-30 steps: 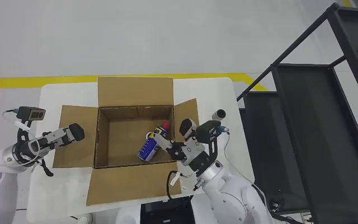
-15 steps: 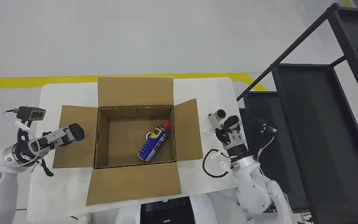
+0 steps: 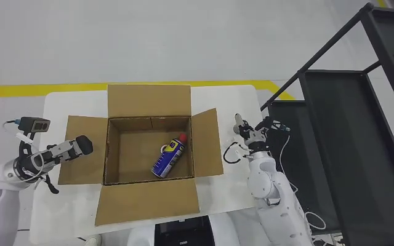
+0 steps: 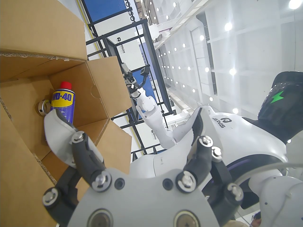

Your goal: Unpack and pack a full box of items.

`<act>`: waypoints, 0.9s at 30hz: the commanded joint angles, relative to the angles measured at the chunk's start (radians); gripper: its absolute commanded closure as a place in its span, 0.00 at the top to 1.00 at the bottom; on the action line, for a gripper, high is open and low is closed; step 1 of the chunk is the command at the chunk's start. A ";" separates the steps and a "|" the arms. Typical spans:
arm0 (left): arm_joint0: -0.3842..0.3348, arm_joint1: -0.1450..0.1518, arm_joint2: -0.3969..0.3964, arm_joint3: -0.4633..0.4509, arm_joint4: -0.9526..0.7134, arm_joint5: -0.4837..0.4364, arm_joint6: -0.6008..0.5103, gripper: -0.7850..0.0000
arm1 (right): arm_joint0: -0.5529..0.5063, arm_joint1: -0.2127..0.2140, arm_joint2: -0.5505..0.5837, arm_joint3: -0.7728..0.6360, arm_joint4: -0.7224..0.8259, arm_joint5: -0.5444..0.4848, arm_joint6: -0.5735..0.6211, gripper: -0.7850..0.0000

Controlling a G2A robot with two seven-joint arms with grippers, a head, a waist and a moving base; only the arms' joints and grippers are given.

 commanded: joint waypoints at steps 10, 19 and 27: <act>0.000 0.000 0.000 0.000 0.000 0.000 0.000 1.00 | 0.086 -0.011 -0.044 0.208 -0.053 0.105 -0.092 1.00; 0.000 0.000 0.000 0.000 0.000 0.000 0.000 1.00 | 0.190 -0.026 -0.079 0.403 -0.091 0.229 -0.146 1.00; 0.000 0.000 0.000 0.000 0.000 0.000 0.000 1.00 | 0.291 -0.041 -0.109 0.581 -0.084 0.243 -0.198 1.00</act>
